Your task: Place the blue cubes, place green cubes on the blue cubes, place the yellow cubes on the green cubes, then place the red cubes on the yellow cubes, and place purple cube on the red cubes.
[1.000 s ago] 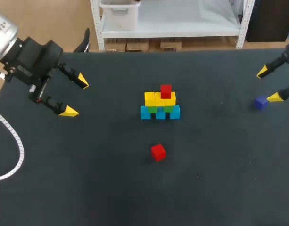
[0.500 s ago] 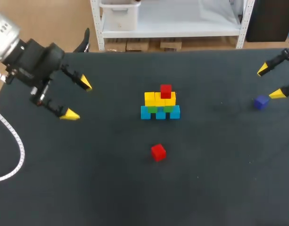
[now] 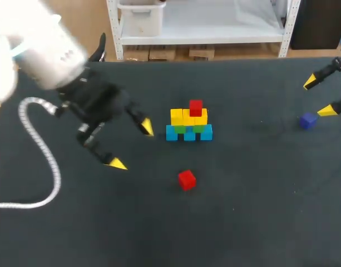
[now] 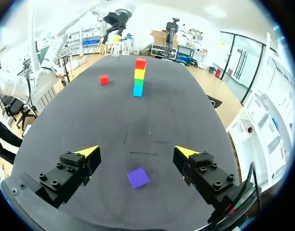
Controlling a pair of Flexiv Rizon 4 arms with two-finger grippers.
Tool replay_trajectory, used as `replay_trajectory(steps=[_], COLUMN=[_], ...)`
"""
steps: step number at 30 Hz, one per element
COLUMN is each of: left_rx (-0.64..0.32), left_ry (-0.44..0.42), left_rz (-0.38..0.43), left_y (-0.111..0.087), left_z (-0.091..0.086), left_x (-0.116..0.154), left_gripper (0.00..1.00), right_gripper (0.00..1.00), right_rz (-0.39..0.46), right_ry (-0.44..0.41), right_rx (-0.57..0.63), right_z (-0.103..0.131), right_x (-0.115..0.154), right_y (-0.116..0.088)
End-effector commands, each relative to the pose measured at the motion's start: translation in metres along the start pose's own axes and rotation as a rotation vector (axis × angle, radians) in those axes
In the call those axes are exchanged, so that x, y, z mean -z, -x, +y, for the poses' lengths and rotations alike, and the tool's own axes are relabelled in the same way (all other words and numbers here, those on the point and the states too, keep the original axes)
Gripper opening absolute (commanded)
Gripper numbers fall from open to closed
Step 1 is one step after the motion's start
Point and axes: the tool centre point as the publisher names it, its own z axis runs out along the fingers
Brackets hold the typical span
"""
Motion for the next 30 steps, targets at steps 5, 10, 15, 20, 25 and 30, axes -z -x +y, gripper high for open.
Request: replay_trajectory(steps=[5,10,15,20,25,30], left_rx=[-0.121,-0.180,-0.239,-0.272,-0.282,-0.309], left_ry=[-0.143,-0.183,-0.227,-0.259,-0.277,-0.313], left_rz=[0.099,0.126,0.168,0.178,0.198,0.224], left_y=[0.028,0.029,0.028,0.028,0.022,0.017], left_z=[0.036,0.045,0.052,0.056,0.059,0.055], left_x=[-0.050,-0.069,-0.084,-0.102,-0.117,-0.133], left_gripper=[1.00,1.00,1.00,1.00,1.00,1.00], right_gripper=[1.00,1.00,1.00,1.00,1.00,1.00], right_rz=[-0.001,-0.001,-0.001,-0.001,-0.001,-0.001], right_ry=[-0.001,-0.001,-0.001,-0.001,-0.001,-0.001], right_rx=[0.001,0.001,0.001,0.001,0.001,0.001], right_z=[0.001,0.001,0.001,0.001,0.001,0.001], right_x=[0.000,0.000,0.000,0.000,0.000,0.000], right_y=[0.000,0.000,0.000,0.000,0.000,0.000])
